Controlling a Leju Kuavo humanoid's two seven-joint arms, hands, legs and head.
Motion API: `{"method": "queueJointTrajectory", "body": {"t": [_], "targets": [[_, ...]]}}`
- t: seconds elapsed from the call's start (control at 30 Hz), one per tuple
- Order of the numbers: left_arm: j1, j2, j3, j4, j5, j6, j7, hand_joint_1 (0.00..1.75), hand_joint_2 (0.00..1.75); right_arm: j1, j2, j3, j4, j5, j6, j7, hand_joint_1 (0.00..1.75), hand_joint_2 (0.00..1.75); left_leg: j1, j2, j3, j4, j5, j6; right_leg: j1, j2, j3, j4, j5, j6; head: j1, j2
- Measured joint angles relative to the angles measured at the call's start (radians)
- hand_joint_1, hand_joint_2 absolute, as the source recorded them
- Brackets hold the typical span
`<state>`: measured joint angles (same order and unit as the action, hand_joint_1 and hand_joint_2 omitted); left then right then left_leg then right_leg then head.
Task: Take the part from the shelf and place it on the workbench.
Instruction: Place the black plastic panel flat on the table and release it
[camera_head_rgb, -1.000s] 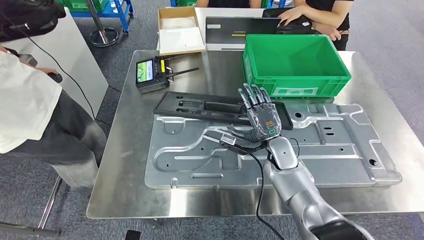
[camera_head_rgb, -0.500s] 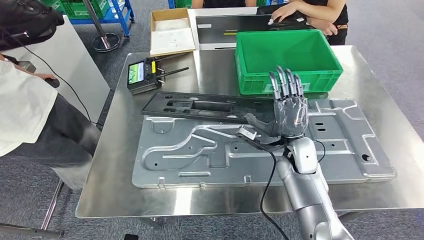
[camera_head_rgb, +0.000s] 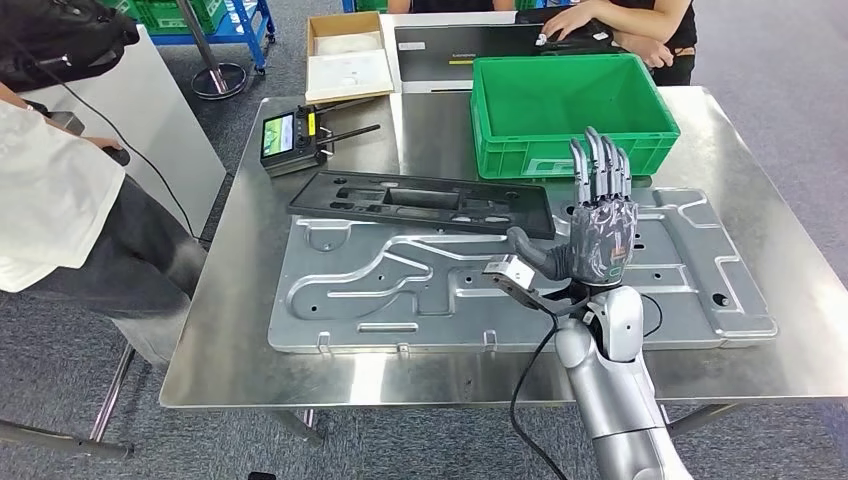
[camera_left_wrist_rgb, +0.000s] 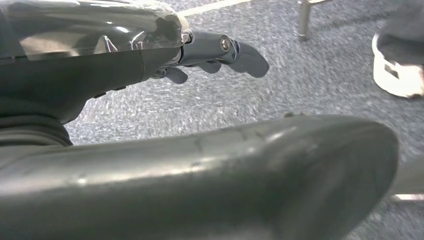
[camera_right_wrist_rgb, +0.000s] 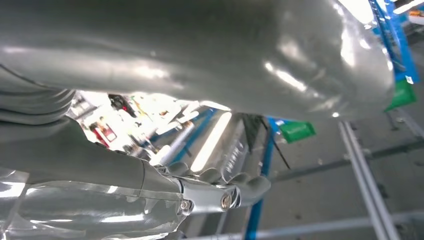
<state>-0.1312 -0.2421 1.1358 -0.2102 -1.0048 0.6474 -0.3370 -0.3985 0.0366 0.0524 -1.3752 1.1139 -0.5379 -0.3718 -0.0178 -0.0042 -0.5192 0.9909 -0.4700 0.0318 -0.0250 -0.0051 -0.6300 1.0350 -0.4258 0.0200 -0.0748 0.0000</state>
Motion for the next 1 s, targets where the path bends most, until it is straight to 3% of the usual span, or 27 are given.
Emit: {"method": "queueJointTrajectory", "body": {"t": [0.07, 0.13, 0.17, 0.2, 0.23, 0.3, 0.33, 0.4, 0.5, 0.53, 0.6, 0.67, 0.7, 0.73, 0.77, 0.8, 0.83, 0.9, 0.93, 1.0], "targets": [[-0.001, 0.000, 0.000, 0.000, 0.001, 0.000, 0.005, 0.00, 0.00, 0.003, -0.001, 0.000, -0.022, -0.014, 0.000, -0.007, 0.00, 0.00, 0.007, 0.006, -0.007, -0.023, 0.025, 0.006, 0.002, 0.003, -0.018, 0.037, -0.049, 0.007, 0.000, 0.000], [-0.002, 0.000, 0.001, 0.000, 0.002, 0.000, 0.010, 0.00, 0.00, 0.008, -0.002, 0.000, -0.048, 0.005, 0.000, -0.011, 0.00, 0.00, 0.008, 0.008, -0.027, -0.024, 0.041, 0.008, 0.002, 0.004, -0.055, 0.150, -0.134, 0.012, 0.001, 0.000], [-0.001, 0.000, 0.001, 0.000, 0.003, 0.000, 0.012, 0.00, 0.00, 0.012, -0.003, 0.000, -0.059, 0.021, 0.000, -0.012, 0.00, 0.00, 0.009, 0.009, -0.039, -0.020, 0.046, 0.007, 0.001, 0.004, -0.071, 0.210, -0.160, 0.016, 0.001, 0.000], [0.000, -0.001, 0.001, 0.000, 0.002, 0.000, 0.014, 0.00, 0.00, 0.016, -0.003, 0.001, -0.069, 0.034, 0.000, -0.012, 0.00, 0.00, 0.010, 0.009, -0.052, -0.014, 0.052, 0.005, 0.000, 0.004, -0.075, 0.248, -0.165, 0.019, 0.000, 0.000], [0.000, -0.002, 0.001, 0.000, 0.002, 0.000, 0.014, 0.00, 0.00, 0.019, -0.003, 0.001, -0.077, 0.040, 0.000, -0.012, 0.00, 0.00, 0.011, 0.010, -0.065, -0.007, 0.057, 0.003, -0.001, 0.004, -0.063, 0.252, -0.150, 0.023, 0.000, 0.000], [0.001, -0.003, 0.001, 0.000, 0.005, 0.000, 0.015, 0.00, 0.00, 0.020, -0.003, 0.001, -0.091, 0.041, 0.000, -0.012, 0.00, 0.00, 0.016, 0.010, -0.093, 0.013, 0.064, -0.004, -0.005, 0.004, 0.006, 0.163, -0.099, 0.029, 0.000, 0.000], [0.001, -0.003, 0.001, 0.000, 0.008, 0.000, 0.015, 0.00, 0.00, 0.018, -0.003, 0.001, -0.097, 0.036, 0.000, -0.012, 0.00, 0.00, 0.017, 0.010, -0.107, 0.025, 0.066, -0.009, -0.004, 0.005, 0.047, 0.100, -0.089, 0.030, 0.001, 0.000], [0.001, -0.003, 0.004, 0.000, 0.014, 0.002, 0.011, 0.00, 0.00, 0.018, -0.003, 0.002, -0.109, 0.006, 0.000, -0.013, 0.00, 0.00, 0.016, 0.009, -0.125, 0.041, 0.074, -0.020, 0.000, 0.009, 0.090, 0.023, -0.093, 0.021, 0.000, 0.000], [0.007, -0.002, 0.011, 0.000, 0.023, 0.006, 0.003, 0.00, 0.00, 0.020, -0.007, 0.004, -0.119, -0.053, 0.000, -0.021, 0.00, 0.00, 0.016, 0.005, -0.138, 0.045, 0.087, -0.039, 0.001, 0.009, 0.077, 0.012, -0.081, -0.008, -0.001, 0.000], [0.009, -0.002, 0.013, 0.000, 0.026, 0.006, 0.000, 0.00, 0.00, 0.020, -0.009, 0.006, -0.121, -0.062, 0.000, -0.023, 0.00, 0.00, 0.017, 0.004, -0.147, 0.057, 0.069, -0.046, 0.000, 0.008, 0.067, 0.011, -0.070, -0.019, -0.001, 0.000], [0.010, -0.002, 0.019, 0.000, 0.031, 0.007, -0.007, 0.00, 0.00, 0.023, -0.010, 0.007, -0.128, -0.069, 0.000, -0.025, 0.00, 0.00, 0.022, 0.004, -0.171, 0.132, -0.018, -0.056, -0.002, 0.006, 0.041, 0.009, -0.047, -0.036, -0.001, 0.000], [0.009, -0.002, 0.022, 0.000, 0.032, 0.007, -0.011, 0.00, 0.00, 0.029, -0.011, 0.008, -0.137, -0.071, 0.000, -0.026, 0.00, 0.00, 0.025, 0.004, -0.193, 0.256, -0.107, -0.064, 0.001, 0.004, 0.013, 0.010, -0.026, -0.039, -0.001, 0.000], [0.009, -0.002, 0.023, 0.000, 0.033, 0.007, -0.012, 0.00, 0.00, 0.034, -0.012, 0.008, -0.141, -0.072, 0.000, -0.027, 0.00, 0.00, 0.026, 0.004, -0.194, 0.305, -0.120, -0.065, 0.002, 0.003, 0.000, 0.010, -0.015, -0.039, -0.001, 0.000], [0.009, -0.002, 0.024, 0.000, 0.033, 0.007, -0.012, 0.00, 0.00, 0.039, -0.012, 0.008, -0.146, -0.072, 0.000, -0.027, 0.00, 0.00, 0.026, 0.004, -0.182, 0.326, -0.108, -0.064, 0.004, 0.002, -0.014, 0.010, -0.004, -0.038, -0.002, 0.000], [0.009, -0.002, 0.024, 0.000, 0.033, 0.007, -0.012, 0.00, 0.00, 0.044, -0.013, 0.008, -0.151, -0.072, 0.000, -0.027, 0.00, 0.00, 0.026, 0.004, -0.154, 0.313, -0.080, -0.061, 0.005, 0.002, -0.028, 0.011, 0.008, -0.037, -0.002, 0.000], [0.009, -0.002, 0.025, 0.000, 0.033, 0.007, -0.012, 0.00, 0.00, 0.048, -0.013, 0.008, -0.156, -0.072, 0.000, -0.027, 0.00, 0.00, 0.024, 0.004, -0.108, 0.265, -0.052, -0.054, 0.006, 0.002, -0.040, 0.011, 0.019, -0.035, -0.002, 0.000], [0.008, -0.001, 0.025, 0.000, 0.033, 0.007, -0.012, 0.00, 0.00, 0.050, -0.013, 0.008, -0.161, -0.072, 0.000, -0.026, 0.00, 0.00, 0.021, 0.004, -0.051, 0.192, -0.043, -0.044, 0.007, 0.002, -0.049, 0.011, 0.029, -0.033, -0.002, 0.000], [0.005, 0.000, 0.025, 0.000, 0.033, 0.007, -0.015, 0.00, 0.00, 0.051, -0.014, 0.008, -0.171, -0.070, 0.000, -0.025, 0.00, 0.00, 0.012, 0.003, 0.048, 0.047, -0.062, -0.029, 0.005, 0.001, -0.056, 0.007, 0.049, -0.023, -0.001, 0.000], [0.004, 0.001, 0.025, 0.000, 0.033, 0.007, -0.020, 0.00, 0.00, 0.052, -0.015, 0.008, -0.174, -0.069, 0.000, -0.023, 0.00, 0.00, 0.008, 0.003, 0.070, 0.007, -0.073, -0.024, 0.002, 0.000, -0.055, 0.002, 0.060, -0.016, -0.002, 0.000], [0.003, 0.001, 0.025, 0.000, 0.033, 0.010, -0.034, 0.00, 0.00, 0.056, -0.017, 0.006, -0.179, -0.066, 0.000, -0.018, 0.00, 0.00, 0.005, 0.005, 0.069, -0.016, -0.054, -0.015, -0.002, 0.000, -0.055, -0.014, 0.082, -0.002, -0.002, 0.000]]}}
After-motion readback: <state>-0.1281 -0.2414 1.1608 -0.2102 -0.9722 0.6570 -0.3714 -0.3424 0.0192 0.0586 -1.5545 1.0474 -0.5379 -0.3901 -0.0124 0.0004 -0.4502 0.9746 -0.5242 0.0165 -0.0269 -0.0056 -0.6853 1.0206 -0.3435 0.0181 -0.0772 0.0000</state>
